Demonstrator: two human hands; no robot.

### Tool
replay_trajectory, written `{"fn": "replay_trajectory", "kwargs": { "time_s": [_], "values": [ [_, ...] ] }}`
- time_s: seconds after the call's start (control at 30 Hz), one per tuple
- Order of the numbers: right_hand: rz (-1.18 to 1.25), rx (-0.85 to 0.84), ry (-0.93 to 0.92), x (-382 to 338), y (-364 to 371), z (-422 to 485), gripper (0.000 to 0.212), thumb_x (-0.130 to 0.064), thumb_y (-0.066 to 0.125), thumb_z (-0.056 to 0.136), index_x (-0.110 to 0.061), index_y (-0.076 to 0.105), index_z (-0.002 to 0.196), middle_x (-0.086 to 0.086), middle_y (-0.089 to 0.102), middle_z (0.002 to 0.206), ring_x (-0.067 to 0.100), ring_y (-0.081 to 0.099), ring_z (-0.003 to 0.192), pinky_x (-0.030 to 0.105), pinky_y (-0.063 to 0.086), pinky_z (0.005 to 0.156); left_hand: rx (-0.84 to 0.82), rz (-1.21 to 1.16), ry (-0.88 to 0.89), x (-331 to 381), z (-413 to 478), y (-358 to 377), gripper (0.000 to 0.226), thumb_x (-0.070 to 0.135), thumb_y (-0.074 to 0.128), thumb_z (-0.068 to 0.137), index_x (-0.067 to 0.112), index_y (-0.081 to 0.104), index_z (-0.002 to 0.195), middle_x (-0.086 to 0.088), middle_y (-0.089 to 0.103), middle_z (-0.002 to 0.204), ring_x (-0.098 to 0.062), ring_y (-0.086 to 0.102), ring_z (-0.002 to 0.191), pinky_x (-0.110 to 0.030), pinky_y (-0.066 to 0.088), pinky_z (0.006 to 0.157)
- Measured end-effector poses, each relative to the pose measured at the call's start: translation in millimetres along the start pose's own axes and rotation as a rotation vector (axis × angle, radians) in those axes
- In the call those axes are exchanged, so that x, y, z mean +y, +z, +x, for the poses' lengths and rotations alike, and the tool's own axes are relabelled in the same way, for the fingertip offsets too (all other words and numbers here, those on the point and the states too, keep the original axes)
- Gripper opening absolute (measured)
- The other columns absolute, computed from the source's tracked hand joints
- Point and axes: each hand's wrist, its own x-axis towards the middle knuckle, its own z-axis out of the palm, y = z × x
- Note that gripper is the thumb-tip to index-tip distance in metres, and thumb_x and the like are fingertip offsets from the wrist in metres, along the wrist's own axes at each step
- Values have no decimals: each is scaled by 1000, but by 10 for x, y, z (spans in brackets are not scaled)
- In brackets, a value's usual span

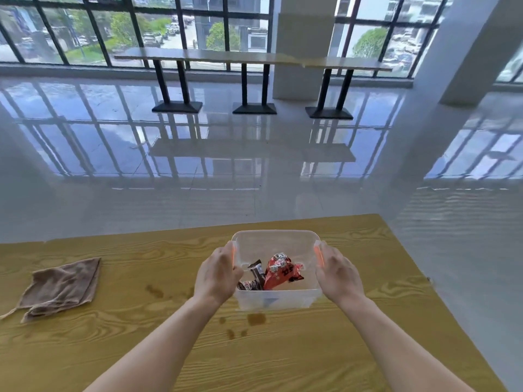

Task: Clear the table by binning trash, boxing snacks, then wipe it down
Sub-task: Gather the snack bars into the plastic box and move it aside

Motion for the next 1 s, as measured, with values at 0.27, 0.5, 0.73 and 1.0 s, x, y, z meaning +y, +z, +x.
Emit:
{"fn": "replay_trajectory", "kwargs": {
  "time_s": [0.27, 0.5, 0.73, 1.0],
  "values": [
    [-29, -13, 86, 840, -140, 353, 40, -14, 46, 99, -15, 43, 139, 8, 59, 129, 33, 60, 104, 37, 46, 76, -87, -3, 39, 660, 439, 588, 22, 18, 62, 81, 17, 49, 99, -5, 61, 92, -29, 57, 79, -40, 47, 68],
    [-7, -21, 107, 1311, -153, 769, 29, -20, 41, 101, -17, 46, 130, 9, 61, 122, 34, 59, 99, 39, 45, 75, -135, 1, 18, 1025, 813, 954, 33, 19, 61, 81, 15, 51, 113, -8, 60, 99, -30, 56, 84, -36, 40, 68],
    [9, 9, 103, 1550, -129, 1168, 33, -23, 45, 99, -19, 46, 132, 10, 64, 118, 35, 60, 98, 38, 41, 73, -127, 4, 2, 1182, 1110, 1193, 38, 17, 61, 84, 14, 49, 120, -6, 57, 105, -22, 48, 79, -32, 39, 67],
    [-20, 24, 89, 1658, -83, 1538, 40, -14, 45, 101, -19, 42, 141, 9, 65, 123, 34, 62, 105, 42, 52, 81, -101, 13, 43, 1234, 1355, 1375, 56, 14, 62, 83, 12, 42, 136, -6, 56, 113, -25, 57, 94, -28, 42, 73]
  ]
}}
